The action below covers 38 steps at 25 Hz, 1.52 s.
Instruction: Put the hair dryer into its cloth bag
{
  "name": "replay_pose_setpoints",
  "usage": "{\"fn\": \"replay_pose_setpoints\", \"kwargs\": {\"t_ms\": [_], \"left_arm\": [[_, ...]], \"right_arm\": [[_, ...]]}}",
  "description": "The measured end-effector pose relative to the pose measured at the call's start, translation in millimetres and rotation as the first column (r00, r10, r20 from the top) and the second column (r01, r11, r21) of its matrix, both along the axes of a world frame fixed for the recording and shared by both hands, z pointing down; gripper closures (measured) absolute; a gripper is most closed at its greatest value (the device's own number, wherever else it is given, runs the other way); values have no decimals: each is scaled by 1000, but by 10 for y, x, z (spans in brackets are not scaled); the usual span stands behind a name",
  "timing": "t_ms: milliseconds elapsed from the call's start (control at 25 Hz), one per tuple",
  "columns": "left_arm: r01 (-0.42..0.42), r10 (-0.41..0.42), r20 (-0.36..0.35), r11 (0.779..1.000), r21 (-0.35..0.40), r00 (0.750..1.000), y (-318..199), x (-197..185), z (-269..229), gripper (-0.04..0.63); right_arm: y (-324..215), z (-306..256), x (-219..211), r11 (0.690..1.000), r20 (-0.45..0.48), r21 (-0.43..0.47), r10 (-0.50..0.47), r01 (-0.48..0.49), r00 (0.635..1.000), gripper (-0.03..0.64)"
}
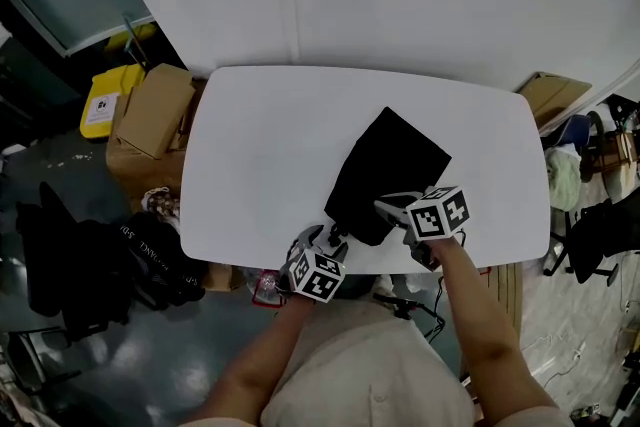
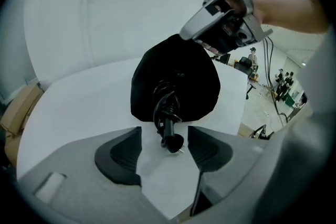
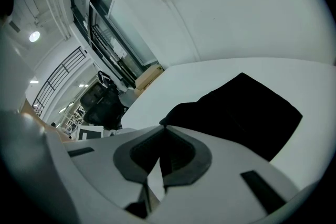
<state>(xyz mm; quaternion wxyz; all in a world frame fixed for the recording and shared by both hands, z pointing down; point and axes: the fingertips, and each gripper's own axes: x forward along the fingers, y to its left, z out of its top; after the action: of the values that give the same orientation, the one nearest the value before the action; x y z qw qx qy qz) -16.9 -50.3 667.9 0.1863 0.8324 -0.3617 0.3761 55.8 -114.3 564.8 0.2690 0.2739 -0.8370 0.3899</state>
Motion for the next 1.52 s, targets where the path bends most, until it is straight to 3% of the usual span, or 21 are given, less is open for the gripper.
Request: {"fn": "replay_pose_setpoints", "kwargs": {"t_ms": [160,320,480,920,1520], "left_arm": [[-28,29,18,1000,-6,999,-2,74,43,406],[-8,8,0,999,-42,1000,12,74,64,434],[-8,5,-37,997,-81,999,9,64,-8,442],[30,-40,-153,997,-72,987,-267,258,-636,445],[87,-104,-196,992,-90,975,-482,508,-387,446]], "right_arm": [[24,16,17,1000,-6,-8,5,-5,1000,594],[33,22,9,1000,-8,-8,9,-10,1000,594],[39,14,-9,1000,-7,-7,9,-9,1000,594],[1,-74,-22,1000,2,7,3,-3,1000,594],[-36,-125,-9,1000,26,-3,-26,26,999,594]]}}
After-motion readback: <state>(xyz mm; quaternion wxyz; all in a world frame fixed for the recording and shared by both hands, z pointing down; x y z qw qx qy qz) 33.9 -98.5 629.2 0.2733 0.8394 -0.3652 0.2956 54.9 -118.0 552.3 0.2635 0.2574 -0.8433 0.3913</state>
